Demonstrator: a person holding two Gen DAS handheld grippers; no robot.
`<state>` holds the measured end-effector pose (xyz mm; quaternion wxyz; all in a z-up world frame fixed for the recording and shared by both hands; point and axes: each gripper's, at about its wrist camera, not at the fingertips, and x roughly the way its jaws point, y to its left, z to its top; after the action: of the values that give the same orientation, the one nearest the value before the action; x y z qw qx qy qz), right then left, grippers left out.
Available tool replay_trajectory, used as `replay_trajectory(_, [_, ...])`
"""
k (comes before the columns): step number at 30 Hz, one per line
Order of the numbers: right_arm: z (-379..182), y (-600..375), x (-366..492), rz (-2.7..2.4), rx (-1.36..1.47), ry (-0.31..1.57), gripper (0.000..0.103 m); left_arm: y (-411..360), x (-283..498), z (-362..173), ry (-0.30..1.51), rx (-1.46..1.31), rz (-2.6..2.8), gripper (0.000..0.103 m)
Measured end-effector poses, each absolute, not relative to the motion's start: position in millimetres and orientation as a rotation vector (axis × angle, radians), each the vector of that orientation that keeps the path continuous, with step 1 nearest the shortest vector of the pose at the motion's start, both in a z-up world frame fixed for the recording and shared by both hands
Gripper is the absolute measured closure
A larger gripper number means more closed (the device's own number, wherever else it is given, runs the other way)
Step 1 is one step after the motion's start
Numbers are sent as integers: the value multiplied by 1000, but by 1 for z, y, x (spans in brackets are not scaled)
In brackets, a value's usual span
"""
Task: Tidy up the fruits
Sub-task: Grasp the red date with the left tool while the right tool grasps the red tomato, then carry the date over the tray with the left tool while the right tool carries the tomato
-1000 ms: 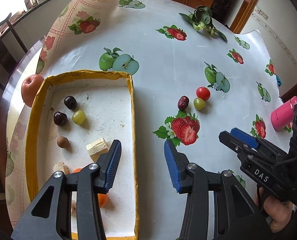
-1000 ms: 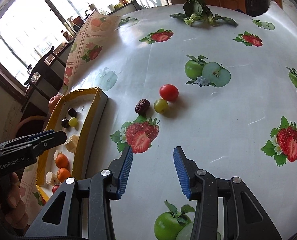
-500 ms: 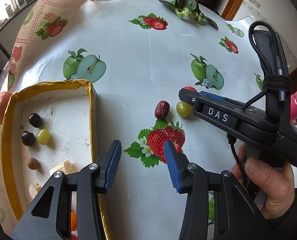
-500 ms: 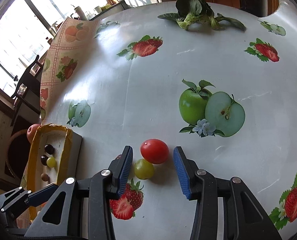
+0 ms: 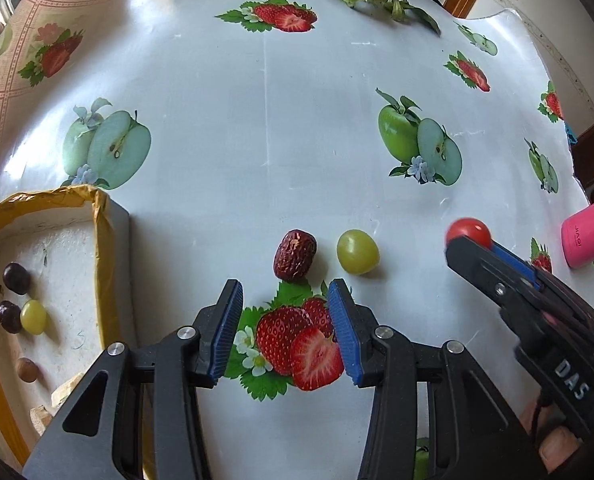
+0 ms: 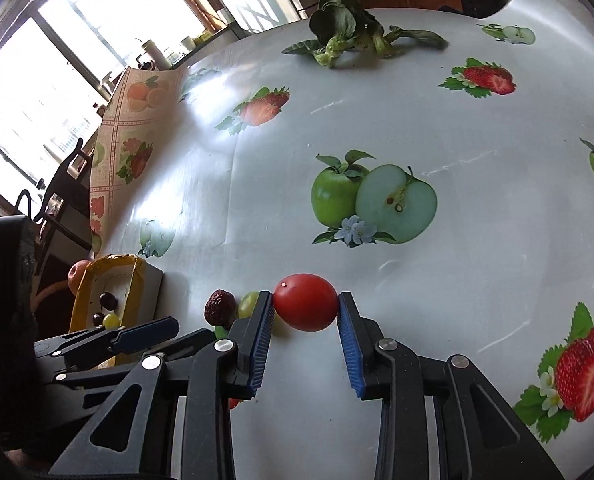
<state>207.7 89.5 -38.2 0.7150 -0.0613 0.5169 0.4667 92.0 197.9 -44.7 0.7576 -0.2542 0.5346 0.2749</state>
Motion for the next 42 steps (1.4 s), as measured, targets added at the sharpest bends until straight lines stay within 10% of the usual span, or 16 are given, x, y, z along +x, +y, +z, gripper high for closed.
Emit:
replay_trajectory(6, [-30, 47, 205, 990, -92, 1162, 70, 205, 102, -47, 1113, -558, 600, 62])
replay_trajectory(9, [-26, 34, 198, 984, -90, 1162, 70, 211, 98, -49, 1117, -573, 600, 83])
replay_trajectory(42, [36, 29, 85, 1179, -201, 1078, 70, 150, -44, 23, 1017, -636, 701, 83])
